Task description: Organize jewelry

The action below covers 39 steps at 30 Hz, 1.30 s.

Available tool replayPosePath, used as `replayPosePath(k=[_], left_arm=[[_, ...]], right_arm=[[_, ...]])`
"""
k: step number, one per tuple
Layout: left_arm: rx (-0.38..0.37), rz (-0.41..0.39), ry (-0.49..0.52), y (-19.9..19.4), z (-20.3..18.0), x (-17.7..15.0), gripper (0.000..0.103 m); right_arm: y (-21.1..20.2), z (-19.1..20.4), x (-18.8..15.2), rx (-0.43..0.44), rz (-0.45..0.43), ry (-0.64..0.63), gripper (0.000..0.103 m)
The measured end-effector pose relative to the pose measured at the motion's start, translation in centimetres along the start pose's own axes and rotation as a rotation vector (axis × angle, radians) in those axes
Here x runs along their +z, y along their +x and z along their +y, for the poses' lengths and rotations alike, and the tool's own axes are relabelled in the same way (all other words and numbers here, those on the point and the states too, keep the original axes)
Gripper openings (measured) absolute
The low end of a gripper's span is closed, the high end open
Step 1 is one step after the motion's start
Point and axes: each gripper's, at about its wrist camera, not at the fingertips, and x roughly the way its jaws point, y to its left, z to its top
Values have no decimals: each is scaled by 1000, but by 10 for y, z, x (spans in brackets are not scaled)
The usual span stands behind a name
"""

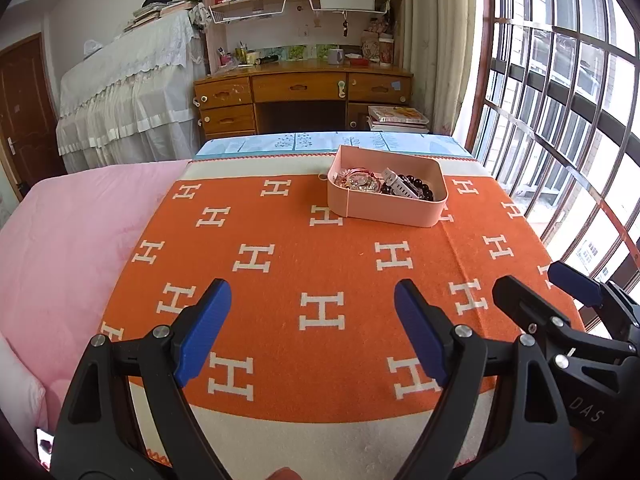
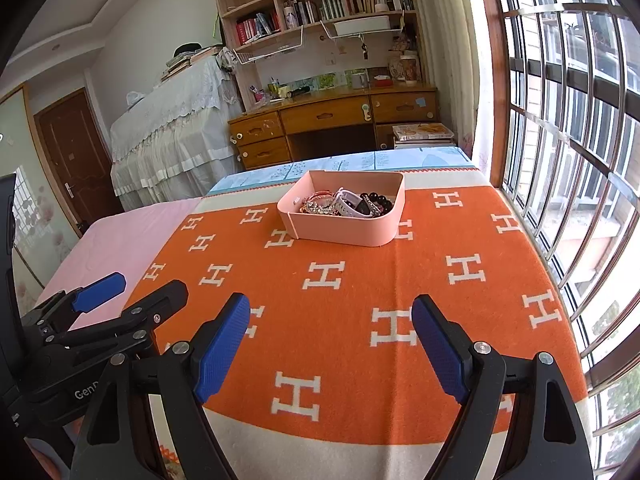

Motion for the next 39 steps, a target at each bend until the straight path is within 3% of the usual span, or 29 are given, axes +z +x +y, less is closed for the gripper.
replayPosePath(k=[39], left_arm=[[2,6,0,0,2,-2,82]], right_arm=[[1,-1,-2,0,2,5,84]])
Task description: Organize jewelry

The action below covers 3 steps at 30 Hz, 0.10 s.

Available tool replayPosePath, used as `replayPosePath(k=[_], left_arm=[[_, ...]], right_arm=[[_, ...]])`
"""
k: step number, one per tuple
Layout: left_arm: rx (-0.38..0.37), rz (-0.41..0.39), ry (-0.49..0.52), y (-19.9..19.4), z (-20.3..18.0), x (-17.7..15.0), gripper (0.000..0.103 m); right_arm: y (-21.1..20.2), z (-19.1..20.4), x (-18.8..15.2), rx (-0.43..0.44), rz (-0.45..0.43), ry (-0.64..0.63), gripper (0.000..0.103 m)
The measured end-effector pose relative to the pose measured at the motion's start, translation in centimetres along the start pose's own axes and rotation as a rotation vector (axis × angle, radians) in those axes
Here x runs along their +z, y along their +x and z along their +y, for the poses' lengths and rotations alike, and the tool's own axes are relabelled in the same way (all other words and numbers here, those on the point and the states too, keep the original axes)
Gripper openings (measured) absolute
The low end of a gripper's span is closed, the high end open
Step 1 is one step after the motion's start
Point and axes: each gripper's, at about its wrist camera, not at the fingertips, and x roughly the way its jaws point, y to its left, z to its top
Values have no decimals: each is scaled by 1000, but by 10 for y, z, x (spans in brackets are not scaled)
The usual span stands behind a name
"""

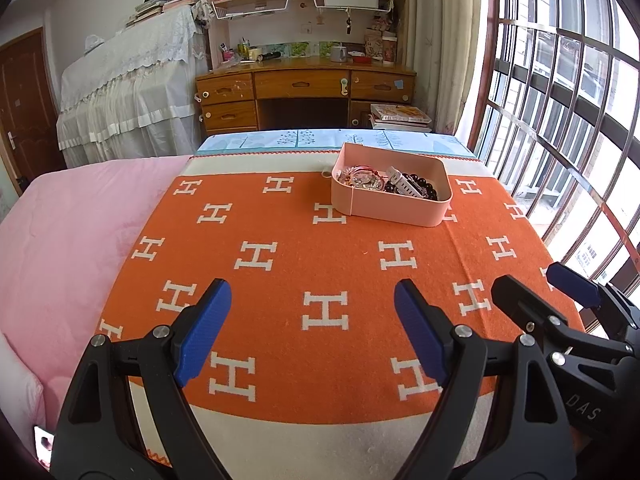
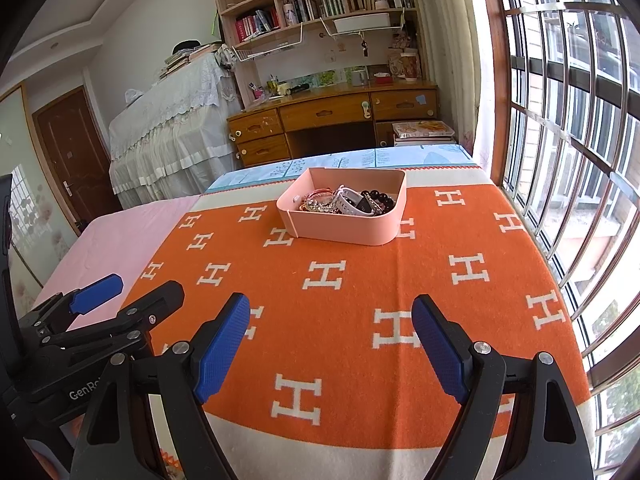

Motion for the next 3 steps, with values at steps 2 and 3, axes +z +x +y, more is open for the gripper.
replayPosePath(k=[2,3], left_arm=[[0,3,0,0,0,0,82],[0,5,-1,1,2,-2,82]], right_arm=[[0,0,0,-1,0,0,84],[0,0,0,-1,1,1,84]])
